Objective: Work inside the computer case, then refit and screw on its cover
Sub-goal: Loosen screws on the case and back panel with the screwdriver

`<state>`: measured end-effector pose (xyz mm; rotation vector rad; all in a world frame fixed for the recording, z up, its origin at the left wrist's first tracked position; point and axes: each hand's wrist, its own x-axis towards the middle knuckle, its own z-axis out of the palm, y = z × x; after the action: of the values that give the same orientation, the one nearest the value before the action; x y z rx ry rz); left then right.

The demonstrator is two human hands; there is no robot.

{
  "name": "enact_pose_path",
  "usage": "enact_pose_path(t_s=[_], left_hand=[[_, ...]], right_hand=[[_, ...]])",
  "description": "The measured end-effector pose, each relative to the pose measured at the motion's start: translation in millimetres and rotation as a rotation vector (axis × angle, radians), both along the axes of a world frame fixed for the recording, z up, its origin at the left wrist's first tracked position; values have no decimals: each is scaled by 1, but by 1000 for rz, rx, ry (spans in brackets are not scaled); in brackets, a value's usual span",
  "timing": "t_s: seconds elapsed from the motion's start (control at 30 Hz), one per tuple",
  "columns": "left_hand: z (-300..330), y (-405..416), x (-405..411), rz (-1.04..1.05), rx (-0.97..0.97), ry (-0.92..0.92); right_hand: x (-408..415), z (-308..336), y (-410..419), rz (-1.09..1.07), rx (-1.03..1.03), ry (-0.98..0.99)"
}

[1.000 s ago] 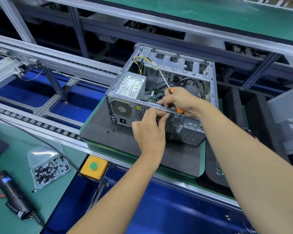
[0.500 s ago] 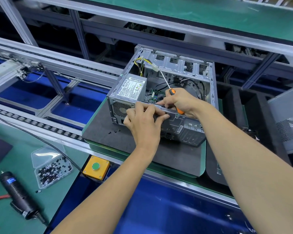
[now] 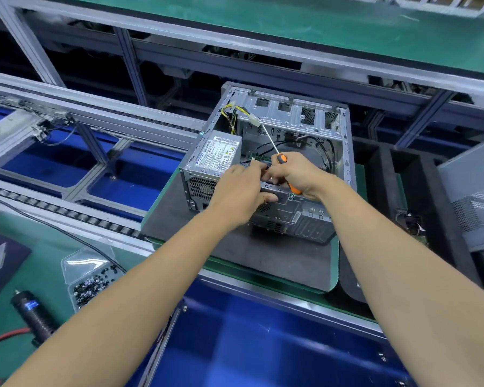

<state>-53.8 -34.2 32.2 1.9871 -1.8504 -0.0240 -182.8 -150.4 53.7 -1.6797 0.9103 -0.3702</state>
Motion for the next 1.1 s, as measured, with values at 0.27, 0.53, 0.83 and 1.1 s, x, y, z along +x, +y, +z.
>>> enact_pose_path(t_s=[0.27, 0.53, 0.83, 1.1], left_hand=[[13, -5, 10, -125, 118, 1], [10, -4, 15, -183, 60, -22], [11, -9, 21, -194, 155, 135], [17, -15, 28, -354, 209, 141]], right_hand=[[2, 12, 14, -89, 27, 3], [10, 16, 25, -306, -175, 114], [29, 12, 67, -552, -506, 414], [9, 39, 70, -830, -513, 361]])
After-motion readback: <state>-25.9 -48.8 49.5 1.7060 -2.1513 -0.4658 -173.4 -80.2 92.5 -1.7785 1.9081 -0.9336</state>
